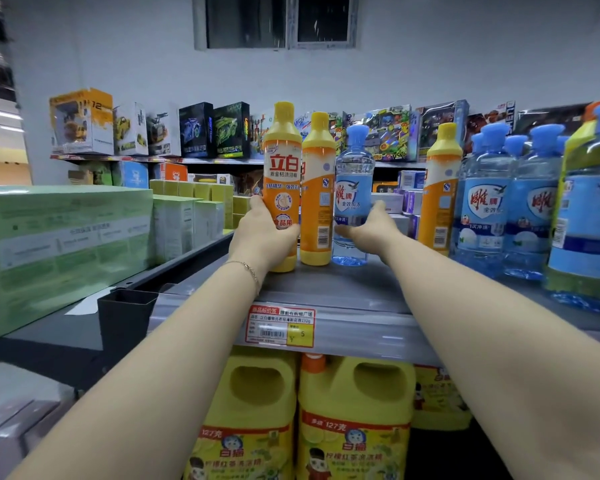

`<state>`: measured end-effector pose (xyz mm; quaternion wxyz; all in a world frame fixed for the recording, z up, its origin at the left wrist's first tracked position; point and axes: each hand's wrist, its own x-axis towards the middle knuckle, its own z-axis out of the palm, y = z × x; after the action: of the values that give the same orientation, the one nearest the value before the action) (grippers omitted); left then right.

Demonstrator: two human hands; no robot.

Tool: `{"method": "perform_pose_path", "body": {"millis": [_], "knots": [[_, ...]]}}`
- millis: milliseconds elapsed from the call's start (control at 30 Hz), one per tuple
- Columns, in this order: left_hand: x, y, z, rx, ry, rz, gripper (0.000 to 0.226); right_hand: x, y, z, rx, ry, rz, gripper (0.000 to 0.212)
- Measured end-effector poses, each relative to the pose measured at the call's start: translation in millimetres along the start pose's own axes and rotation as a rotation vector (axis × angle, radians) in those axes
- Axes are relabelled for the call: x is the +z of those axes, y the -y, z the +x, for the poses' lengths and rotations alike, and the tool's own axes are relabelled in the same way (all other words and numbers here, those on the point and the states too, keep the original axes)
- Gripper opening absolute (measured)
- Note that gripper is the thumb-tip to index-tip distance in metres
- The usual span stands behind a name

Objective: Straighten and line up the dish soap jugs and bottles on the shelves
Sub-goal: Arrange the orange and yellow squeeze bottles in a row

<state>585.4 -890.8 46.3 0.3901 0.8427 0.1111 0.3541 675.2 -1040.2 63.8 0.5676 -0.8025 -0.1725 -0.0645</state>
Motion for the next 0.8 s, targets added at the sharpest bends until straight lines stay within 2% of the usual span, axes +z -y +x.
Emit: {"method": "perform_pose_path", "body": {"millis": [367,433,500,567,600,667,800], "knots": [[-0.1,0.4,-1.1,0.005,0.003,-0.046,0.059,-8.4,-3.7,-4.1,-0.051,-0.047,-0.221,0.056],[0.5,0.9,-0.1,0.008,-0.005,-0.044,0.058,-6.9,-2.0,-7.5,-0.168,-0.242,-0.414,0.062],[2.0,1.5,1.2,0.015,-0.016,-0.036,0.059,-3.7,3.9,-14.8,-0.436,-0.459,-0.508,0.053],[3.6,2.5,2.7,0.027,-0.035,-0.021,0.061,4.0,15.6,-26.2,-0.682,-0.483,-0.454,0.033],[4.3,3.0,3.1,0.034,-0.044,-0.013,0.062,9.1,21.4,-30.3,-0.725,-0.44,-0.429,0.027],[5.3,4.0,4.1,0.04,-0.051,0.005,0.066,18.2,32.1,-28.9,-0.65,-0.327,-0.469,0.023],[5.8,4.9,4.9,0.037,-0.061,0.022,0.064,27.3,43.8,-8.2,-0.294,-0.153,-0.541,0.013]]}}
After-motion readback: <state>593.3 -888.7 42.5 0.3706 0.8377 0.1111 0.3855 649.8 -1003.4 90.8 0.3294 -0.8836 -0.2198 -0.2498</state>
